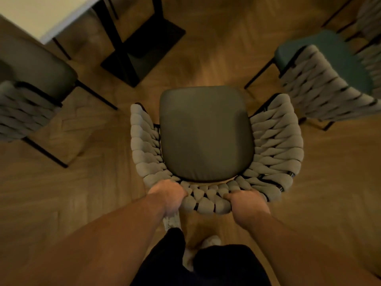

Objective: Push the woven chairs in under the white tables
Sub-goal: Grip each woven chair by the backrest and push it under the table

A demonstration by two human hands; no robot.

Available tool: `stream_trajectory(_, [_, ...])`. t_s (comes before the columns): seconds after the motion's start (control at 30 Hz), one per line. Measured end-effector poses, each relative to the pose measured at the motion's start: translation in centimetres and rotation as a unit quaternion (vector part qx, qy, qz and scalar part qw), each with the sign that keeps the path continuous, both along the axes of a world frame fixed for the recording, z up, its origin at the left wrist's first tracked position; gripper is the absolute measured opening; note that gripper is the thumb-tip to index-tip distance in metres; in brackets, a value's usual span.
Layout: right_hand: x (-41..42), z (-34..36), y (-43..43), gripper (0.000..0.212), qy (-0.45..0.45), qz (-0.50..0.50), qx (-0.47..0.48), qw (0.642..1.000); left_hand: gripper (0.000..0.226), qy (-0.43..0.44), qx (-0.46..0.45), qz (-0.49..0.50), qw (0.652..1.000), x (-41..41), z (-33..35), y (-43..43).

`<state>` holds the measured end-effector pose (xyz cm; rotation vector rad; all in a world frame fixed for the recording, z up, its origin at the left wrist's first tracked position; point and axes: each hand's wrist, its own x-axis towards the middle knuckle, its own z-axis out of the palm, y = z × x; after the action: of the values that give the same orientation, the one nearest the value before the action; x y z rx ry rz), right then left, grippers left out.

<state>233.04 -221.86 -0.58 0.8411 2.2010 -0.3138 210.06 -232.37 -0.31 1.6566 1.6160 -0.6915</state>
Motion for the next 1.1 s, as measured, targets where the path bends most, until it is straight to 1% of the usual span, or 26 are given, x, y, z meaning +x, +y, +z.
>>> stream_trajectory(0.17, [-4.0, -0.2, 4.5, 0.033, -0.013, 0.063, 0.011, 0.998, 0.035, -0.004, -0.014, 0.064, 0.998, -2.5, -0.4, 1.7])
stream_trajectory(0.33, [-7.3, -0.5, 10.9, 0.034, -0.028, 0.148, 0.016, 0.989, 0.037, -0.003, -0.008, 0.155, 0.988, -2.9, -0.9, 4.8])
stream_trajectory(0.43, [-8.8, -0.5, 15.5, 0.036, -0.025, 0.201, 0.018, 0.979, 0.039, -0.008, -0.015, 0.221, 0.975, -2.2, -0.8, 7.4])
stream_trajectory(0.57, [-11.0, -0.4, 21.8, 0.039, -0.015, 0.258, 0.021, 0.966, 0.046, -0.002, -0.010, 0.269, 0.963, -1.6, -0.7, 11.6])
stream_trajectory(0.63, [-12.1, -0.5, 24.6, 0.041, -0.021, 0.285, 0.023, 0.958, 0.045, 0.001, -0.008, 0.286, 0.958, -1.5, -0.7, 13.7])
stream_trajectory(0.8, [-14.9, -1.4, 29.8, 0.047, -0.034, 0.317, 0.023, 0.947, 0.042, 0.006, -0.021, 0.316, 0.949, -2.0, -1.7, 18.0])
stream_trajectory(0.97, [-17.8, -1.6, 33.6, 0.053, -0.051, 0.335, 0.023, 0.941, 0.043, 0.001, -0.010, 0.342, 0.940, -3.6, -1.9, 21.2])
stream_trajectory(1.03, [-19.1, -1.6, 34.7, 0.052, -0.046, 0.342, 0.027, 0.938, 0.044, 0.003, -0.008, 0.358, 0.933, -4.1, -2.2, 22.3])
stream_trajectory(1.1, [-20.1, -1.7, 36.3, 0.046, -0.049, 0.352, 0.027, 0.934, 0.044, 0.000, -0.007, 0.379, 0.925, -4.7, -2.5, 23.8])
